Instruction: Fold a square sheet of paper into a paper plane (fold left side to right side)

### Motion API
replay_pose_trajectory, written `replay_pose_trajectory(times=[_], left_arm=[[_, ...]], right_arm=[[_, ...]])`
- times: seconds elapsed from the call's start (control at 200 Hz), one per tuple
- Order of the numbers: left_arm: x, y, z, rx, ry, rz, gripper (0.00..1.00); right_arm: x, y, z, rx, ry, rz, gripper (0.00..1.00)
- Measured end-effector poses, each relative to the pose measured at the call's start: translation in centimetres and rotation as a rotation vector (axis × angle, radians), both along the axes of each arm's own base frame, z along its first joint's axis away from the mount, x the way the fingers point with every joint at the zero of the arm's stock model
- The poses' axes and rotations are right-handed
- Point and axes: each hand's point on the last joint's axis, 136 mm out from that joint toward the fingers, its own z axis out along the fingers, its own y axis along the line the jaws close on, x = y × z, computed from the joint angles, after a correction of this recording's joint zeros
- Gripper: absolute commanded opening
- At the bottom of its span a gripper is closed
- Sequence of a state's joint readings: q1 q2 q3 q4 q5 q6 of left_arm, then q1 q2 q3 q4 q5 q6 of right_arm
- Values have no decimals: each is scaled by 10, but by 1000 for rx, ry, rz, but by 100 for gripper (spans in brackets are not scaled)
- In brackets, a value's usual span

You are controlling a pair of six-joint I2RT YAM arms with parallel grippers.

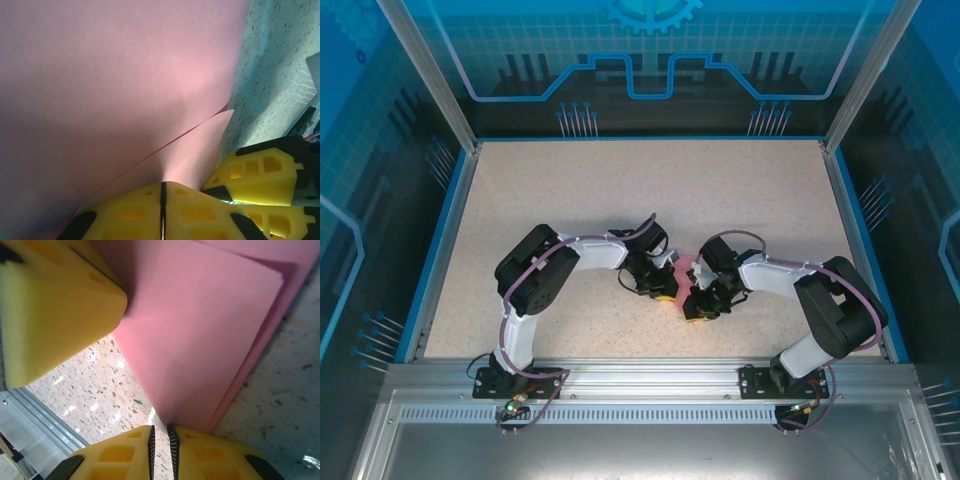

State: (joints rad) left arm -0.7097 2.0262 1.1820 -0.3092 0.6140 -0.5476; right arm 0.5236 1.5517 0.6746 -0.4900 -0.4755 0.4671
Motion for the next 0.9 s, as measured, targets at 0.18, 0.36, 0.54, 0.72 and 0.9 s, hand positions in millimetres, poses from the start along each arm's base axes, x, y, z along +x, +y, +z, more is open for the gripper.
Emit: replay_pose_trajectory(times=[0.18,0.36,0.54,0.72,0.9], left_arm=[[0,0,0,0,0,1,10],[0,1,0,1,1,1,10],[0,1,0,1,1,1,10],[0,1,0,1,1,1,10],[0,1,0,1,1,1,10]], right_arm=[[-1,-3,-2,-24,9,-18,11],[-9,-12,-1,-51,-2,-39,6],[-26,-25,7,-83,10,-53,3],[-17,-13,27,-6,-60,-63,2],[0,-3,21,-12,-60,-78,0]])
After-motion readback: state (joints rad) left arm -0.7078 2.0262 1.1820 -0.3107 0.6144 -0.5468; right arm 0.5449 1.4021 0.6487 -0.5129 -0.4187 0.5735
